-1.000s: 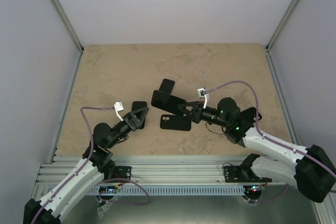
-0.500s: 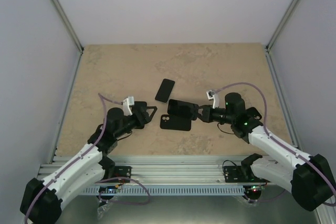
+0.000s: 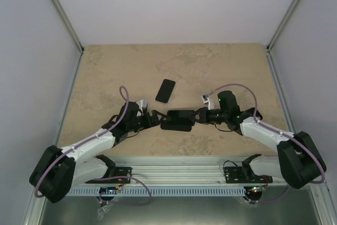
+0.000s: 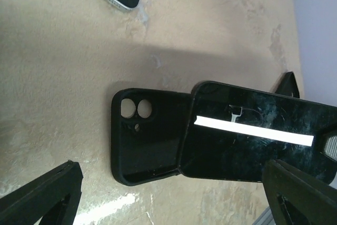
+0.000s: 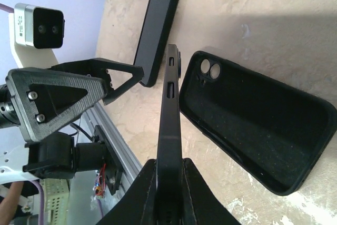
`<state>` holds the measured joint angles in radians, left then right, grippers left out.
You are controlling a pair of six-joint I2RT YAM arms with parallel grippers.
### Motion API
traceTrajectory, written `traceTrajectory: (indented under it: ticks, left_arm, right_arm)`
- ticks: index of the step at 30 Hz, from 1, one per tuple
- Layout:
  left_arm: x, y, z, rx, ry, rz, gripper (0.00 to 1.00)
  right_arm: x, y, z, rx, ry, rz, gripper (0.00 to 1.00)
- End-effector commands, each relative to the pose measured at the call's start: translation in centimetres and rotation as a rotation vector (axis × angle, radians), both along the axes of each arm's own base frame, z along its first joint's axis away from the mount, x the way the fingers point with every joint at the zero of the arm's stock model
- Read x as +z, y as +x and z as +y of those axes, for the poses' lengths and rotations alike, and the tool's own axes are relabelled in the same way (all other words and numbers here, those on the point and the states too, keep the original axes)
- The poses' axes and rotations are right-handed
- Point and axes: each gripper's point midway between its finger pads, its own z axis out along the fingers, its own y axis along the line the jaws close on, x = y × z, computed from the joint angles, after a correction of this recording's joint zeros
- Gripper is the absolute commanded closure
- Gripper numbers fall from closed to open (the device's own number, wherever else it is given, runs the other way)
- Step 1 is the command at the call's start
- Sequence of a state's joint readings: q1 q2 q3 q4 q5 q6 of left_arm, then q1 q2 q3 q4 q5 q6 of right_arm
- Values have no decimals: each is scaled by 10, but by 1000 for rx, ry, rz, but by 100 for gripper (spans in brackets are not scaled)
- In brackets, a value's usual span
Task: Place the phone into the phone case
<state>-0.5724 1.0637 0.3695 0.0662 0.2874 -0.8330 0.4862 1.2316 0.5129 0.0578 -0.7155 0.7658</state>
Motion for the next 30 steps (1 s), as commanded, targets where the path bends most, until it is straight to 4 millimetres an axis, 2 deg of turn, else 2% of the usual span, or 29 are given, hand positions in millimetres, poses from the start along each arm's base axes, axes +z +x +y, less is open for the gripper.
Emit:
traceTrajectory:
  ticks: [1,15,25,30]
  left_arm:
    - [7,4,-17,-67,-20,-23,6]
    - [-26,10,-29,-106,11,50,24]
    - [-37,9,-29,-104,26,72,46]
    - [-41,8,-31,-107,32,82,52]
  right_arm:
    - [15,7,15,58,74,21,100]
    - [-15,17,25,62,74,134,100]
    - [-29,17,27,60,77,192,99]
    - [-38,15,28,61,78,231,100]
